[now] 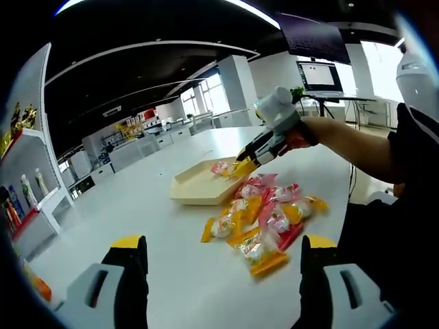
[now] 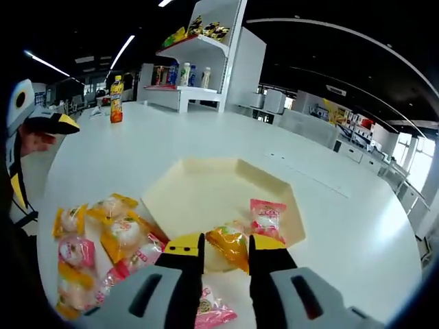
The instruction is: Pick up the marshmallows scattered on the table and place them into the bowl on the table
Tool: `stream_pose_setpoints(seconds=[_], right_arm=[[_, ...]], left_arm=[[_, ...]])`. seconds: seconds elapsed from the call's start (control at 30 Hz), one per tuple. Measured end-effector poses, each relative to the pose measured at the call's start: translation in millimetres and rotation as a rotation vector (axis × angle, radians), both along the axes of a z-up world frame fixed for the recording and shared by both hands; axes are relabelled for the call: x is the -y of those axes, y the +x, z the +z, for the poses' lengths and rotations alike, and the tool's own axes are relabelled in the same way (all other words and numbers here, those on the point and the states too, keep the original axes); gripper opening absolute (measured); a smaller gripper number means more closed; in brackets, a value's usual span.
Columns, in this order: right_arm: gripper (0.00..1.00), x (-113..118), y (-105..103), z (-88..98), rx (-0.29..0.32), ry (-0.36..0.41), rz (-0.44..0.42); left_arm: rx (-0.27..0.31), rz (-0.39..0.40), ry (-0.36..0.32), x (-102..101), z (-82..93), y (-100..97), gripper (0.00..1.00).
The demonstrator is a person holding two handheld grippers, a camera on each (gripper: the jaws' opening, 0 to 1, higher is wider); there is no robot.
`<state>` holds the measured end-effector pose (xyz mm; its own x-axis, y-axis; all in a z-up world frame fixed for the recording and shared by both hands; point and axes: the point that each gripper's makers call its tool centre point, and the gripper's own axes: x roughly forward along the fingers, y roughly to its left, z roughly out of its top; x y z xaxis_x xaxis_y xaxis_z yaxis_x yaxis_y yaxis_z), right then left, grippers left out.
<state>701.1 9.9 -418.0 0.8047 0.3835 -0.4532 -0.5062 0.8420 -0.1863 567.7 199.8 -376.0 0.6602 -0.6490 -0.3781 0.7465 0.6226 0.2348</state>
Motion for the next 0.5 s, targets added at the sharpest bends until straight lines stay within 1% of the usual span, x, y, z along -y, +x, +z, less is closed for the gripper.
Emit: stream_pose_setpoints(seconds=[0.1, 0.27, 0.43, 0.5], right_arm=[[0.24, -0.4, -1.7, -0.2, -0.007, 0.007, -0.001], [0.28, -1.7, -4.7, 1.2, -0.010, 0.014, 0.005], [0.31, -0.8, -7.4, 3.2, -0.002, 0.022, 0.005], [0.34, -0.2, -9.2, 4.6, 0.012, 0.020, 0.005]], left_arm=[[0.005, 0.001, -0.001, -0.6, 1.5, -0.2, 0.92], [0.012, 0.002, -0.001, -1.2, 3.6, -1.1, 0.92], [0.017, 0.004, -0.006, -1.4, 6.1, -2.6, 0.92], [0.018, 0.003, -0.006, -1.4, 6.4, -3.5, 0.92]])
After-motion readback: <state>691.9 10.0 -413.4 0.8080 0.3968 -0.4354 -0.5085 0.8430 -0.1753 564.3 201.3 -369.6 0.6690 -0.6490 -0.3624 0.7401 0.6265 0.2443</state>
